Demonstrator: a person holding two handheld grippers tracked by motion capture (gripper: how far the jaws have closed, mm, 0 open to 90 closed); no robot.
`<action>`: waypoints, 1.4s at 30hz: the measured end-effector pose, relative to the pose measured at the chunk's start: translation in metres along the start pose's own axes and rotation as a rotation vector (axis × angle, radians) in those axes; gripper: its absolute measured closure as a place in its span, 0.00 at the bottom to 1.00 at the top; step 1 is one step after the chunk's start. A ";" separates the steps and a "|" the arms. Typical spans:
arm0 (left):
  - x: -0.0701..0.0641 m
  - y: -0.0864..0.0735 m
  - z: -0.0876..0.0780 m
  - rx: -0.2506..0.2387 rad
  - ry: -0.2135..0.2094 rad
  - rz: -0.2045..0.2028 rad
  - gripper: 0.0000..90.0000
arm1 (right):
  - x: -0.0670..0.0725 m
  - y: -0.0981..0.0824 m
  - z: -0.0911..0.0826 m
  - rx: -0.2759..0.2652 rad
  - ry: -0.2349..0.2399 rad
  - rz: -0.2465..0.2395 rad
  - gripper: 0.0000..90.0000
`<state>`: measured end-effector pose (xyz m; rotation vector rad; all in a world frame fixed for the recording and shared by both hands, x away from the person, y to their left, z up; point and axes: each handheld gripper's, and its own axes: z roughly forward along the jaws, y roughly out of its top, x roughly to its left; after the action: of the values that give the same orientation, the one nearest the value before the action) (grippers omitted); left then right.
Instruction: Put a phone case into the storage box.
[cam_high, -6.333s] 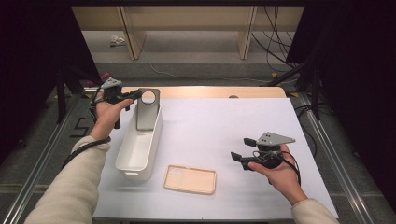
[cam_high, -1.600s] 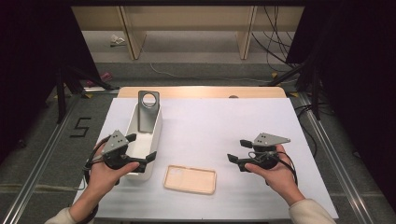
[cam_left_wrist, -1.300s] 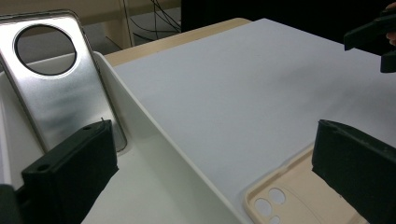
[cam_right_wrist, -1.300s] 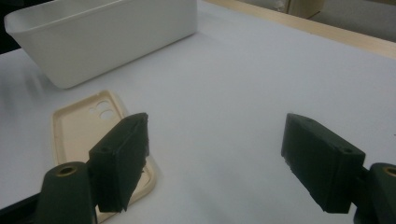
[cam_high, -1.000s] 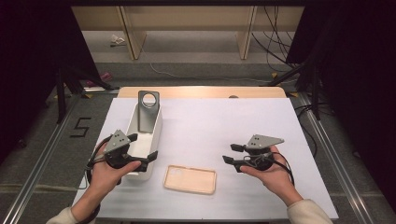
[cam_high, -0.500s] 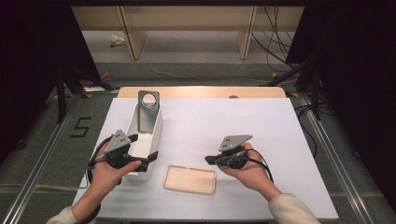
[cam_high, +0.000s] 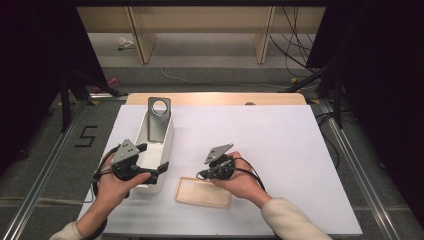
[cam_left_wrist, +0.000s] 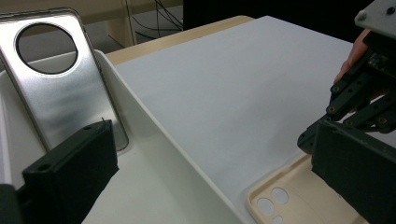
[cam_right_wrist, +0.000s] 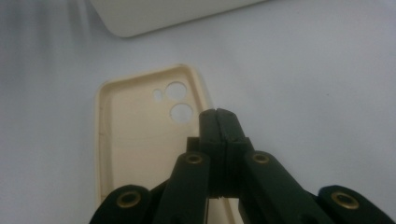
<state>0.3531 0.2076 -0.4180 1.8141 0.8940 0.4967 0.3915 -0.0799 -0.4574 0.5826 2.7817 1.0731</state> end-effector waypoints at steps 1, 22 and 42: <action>0.000 0.000 0.000 0.001 0.000 0.001 0.00 | 0.001 0.000 0.002 0.007 0.002 0.001 1.00; -0.001 0.000 -0.001 0.003 -0.002 0.004 0.00 | 0.008 0.005 0.021 0.090 0.006 -0.010 1.00; -0.001 -0.002 0.000 0.009 -0.005 0.004 0.00 | 0.012 0.014 0.036 0.101 0.015 -0.031 1.00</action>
<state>0.3521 0.2075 -0.4193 1.8253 0.8906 0.4915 0.3930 -0.0428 -0.4742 0.5417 2.8616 0.9389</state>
